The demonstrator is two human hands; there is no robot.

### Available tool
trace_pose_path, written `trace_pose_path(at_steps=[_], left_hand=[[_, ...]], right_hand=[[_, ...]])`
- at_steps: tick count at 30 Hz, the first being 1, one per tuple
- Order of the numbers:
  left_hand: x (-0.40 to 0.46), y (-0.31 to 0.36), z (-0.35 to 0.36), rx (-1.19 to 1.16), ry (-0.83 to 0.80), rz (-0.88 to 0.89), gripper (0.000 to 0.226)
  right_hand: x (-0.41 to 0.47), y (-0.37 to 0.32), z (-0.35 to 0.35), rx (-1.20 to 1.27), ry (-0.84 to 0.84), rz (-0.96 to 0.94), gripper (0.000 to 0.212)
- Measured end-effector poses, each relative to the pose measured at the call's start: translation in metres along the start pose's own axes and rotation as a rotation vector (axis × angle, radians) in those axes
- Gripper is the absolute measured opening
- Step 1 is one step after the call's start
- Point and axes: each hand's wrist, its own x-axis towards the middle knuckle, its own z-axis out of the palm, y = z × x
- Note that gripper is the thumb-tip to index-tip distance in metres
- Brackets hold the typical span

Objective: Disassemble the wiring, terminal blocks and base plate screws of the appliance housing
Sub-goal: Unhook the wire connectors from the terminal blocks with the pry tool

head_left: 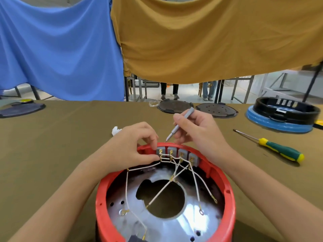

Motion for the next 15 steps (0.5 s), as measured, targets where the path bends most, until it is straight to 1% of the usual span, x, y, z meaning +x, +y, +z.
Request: trace_pose_path(at_steps=[3,5,11,15], left_hand=[[0.003,0.007,-0.001,0.170,-0.029,0.045,0.018],[0.003,0.012,-0.003,0.234,-0.047,0.055,0.014],[0.002,0.020,-0.001,0.245,-0.038,0.077,0.002],[0.001,0.018,0.001,0.170,-0.032,0.056,0.005]], right_hand=[[-0.001,0.002,0.002,-0.098,-0.049,-0.020,0.016],[-0.001,0.002,0.005,-0.183,-0.066,-0.038,0.015],[-0.002,0.003,0.003,-0.276,-0.057,-0.085,0.016],[-0.002,0.004,0.003,-0.278,-0.059,-0.088,0.017]])
